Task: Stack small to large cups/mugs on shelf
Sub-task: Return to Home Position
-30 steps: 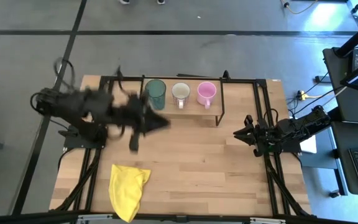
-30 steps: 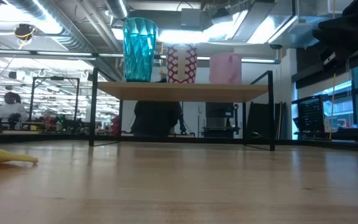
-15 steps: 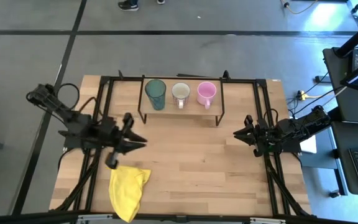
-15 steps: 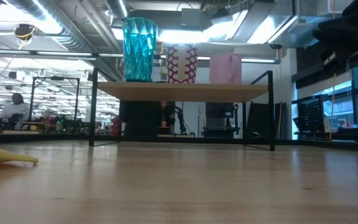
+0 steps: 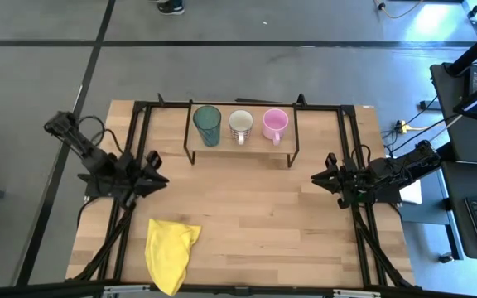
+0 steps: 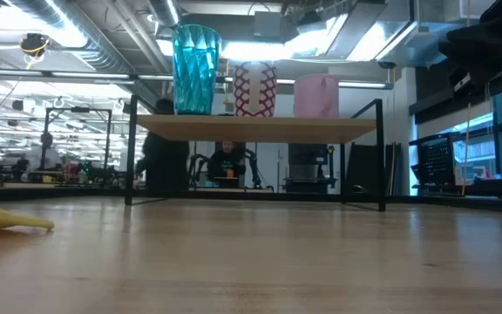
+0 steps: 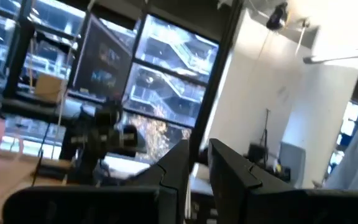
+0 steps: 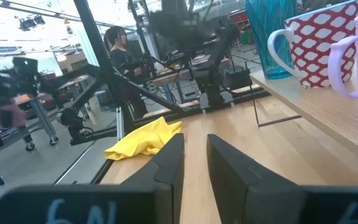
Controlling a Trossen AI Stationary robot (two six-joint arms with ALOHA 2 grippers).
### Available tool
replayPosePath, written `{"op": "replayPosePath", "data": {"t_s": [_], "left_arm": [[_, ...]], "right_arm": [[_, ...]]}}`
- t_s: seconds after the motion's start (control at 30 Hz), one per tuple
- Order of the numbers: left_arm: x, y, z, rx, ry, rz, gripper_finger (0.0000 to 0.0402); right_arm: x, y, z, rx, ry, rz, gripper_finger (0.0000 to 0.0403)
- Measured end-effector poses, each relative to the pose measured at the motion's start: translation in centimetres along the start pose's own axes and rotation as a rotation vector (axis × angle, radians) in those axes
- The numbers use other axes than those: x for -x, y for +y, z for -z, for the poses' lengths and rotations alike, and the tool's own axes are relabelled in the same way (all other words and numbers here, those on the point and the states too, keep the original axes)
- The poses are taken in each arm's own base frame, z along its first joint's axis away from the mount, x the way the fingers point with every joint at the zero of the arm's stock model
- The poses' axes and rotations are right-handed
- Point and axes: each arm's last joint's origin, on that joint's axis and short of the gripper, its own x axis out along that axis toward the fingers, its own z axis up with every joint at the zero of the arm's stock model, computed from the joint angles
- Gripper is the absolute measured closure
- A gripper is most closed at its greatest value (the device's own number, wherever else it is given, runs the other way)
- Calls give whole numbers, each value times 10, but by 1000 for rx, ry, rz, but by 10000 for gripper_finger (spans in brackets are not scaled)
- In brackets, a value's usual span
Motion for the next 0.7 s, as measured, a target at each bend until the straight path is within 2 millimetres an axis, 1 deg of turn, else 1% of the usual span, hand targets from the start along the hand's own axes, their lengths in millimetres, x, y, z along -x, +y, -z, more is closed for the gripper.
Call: {"op": "replayPosePath", "data": {"t_s": [0.2,0.33,0.4,0.47,0.6,0.7], "left_arm": [[24,18,41,-13,46,3,347],[35,26,56,-14,47,2,347],[40,30,67,-32,80,-2,347],[44,34,80,-71,146,-13,347],[54,43,106,-219,426,-55,347],[54,43,109,-246,466,-41,347]], "right_arm": [[0,0,0,0,0,0,332],[0,0,0,0,0,0,332],[0,0,0,-2,0,0,332],[0,0,0,0,0,0,332],[0,0,0,-1,0,0,332],[0,0,0,-1,0,1,332]]}}
